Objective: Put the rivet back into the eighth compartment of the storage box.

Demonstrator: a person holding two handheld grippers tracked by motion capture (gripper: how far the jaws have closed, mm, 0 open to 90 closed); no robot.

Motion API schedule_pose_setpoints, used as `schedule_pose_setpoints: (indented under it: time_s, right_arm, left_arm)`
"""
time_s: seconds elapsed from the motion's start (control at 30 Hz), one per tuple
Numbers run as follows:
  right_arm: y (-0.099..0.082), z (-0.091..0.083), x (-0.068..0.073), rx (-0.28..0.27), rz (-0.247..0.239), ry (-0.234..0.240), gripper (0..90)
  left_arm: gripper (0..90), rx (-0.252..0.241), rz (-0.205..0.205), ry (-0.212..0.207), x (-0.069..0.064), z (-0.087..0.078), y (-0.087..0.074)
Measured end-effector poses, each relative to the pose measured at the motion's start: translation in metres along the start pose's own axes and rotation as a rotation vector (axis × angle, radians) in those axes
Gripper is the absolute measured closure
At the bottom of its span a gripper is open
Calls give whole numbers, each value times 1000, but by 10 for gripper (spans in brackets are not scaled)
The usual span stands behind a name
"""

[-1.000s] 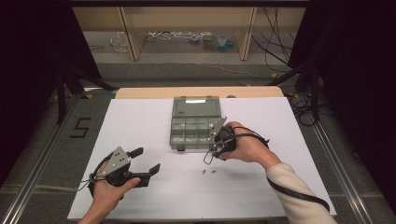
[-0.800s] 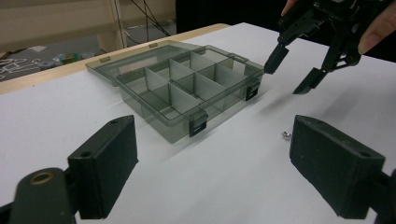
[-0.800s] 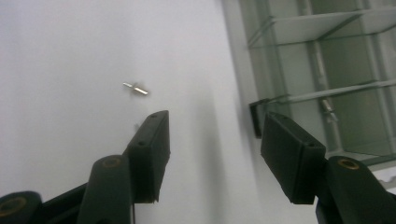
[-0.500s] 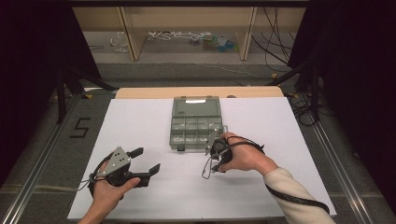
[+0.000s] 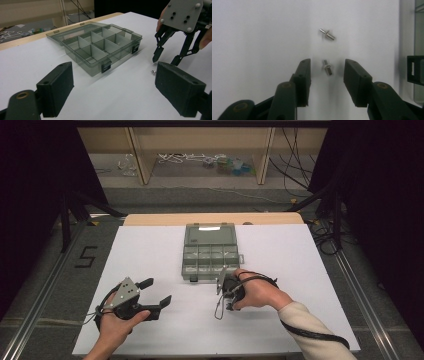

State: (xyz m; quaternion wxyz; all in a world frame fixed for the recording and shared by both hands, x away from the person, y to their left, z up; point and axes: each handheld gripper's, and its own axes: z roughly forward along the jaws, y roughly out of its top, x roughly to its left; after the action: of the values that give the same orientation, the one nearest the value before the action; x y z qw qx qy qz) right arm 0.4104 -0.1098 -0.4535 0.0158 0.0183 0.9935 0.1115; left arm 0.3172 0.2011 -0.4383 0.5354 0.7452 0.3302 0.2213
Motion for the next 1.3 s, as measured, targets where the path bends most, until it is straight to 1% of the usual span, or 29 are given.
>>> schedule_pose_setpoints:
  time_s: [0.03,0.07,0.1,0.13,0.27,0.3,0.33,0.47,0.53,0.57,0.73,0.77,0.9,0.97,1.07,1.1,1.17,1.27,1.3]
  right_arm:
    - [1,1,-1,-2,-8,-1,597]
    - [1,1,-1,14,-8,-3,605]
    - [1,2,-2,21,-24,-6,611]
    - [2,3,-2,17,-32,-5,619]
    - [3,4,-2,25,-25,4,652]
    - [3,4,-3,25,-27,7,660]
    - [3,4,-3,24,-27,11,665]
    - [3,4,-4,25,-23,24,686]
    - [3,4,-4,25,-23,26,697]
    - [2,4,-4,20,-25,28,712]
    - [2,4,-4,26,-9,32,806]
    - [2,4,-4,27,-7,34,820]
    - [3,4,-4,32,3,31,827]
    - [3,4,-4,31,2,30,829]
    - [3,4,-4,33,1,28,830]
    - [3,3,-4,32,-2,29,830]
    - [2,2,-4,37,4,26,830]
    - [1,0,-5,30,14,20,830]
    - [0,-1,-6,27,9,21,830]
  left_arm:
    - [148,0,-11,-1,-1,0,0]
    - [148,0,-7,0,-1,0,0]
    - [149,0,-10,0,-1,0,0]
    - [149,0,3,-1,0,0,0]
    - [149,1,0,0,0,0,0]
    - [149,2,-11,0,-1,0,0]
    - [149,3,-13,-1,-1,0,0]
    - [149,0,-8,-1,-1,0,0]
    - [149,1,2,1,0,0,0]
    - [149,1,-6,-1,-1,0,0]
    - [150,2,-5,1,0,0,0]
    - [150,2,-11,1,-1,0,0]
    - [150,2,-5,1,-1,0,0]
    - [150,-8,-15,-8,-1,1,-1]
    - [150,3,-8,1,0,0,0]
    - [150,-8,-18,-8,-1,2,-1]
    - [150,-7,-18,-6,-1,1,-1]
    - [150,-6,-18,-6,-1,2,-1]
    - [150,-6,-19,-6,-1,2,-1]
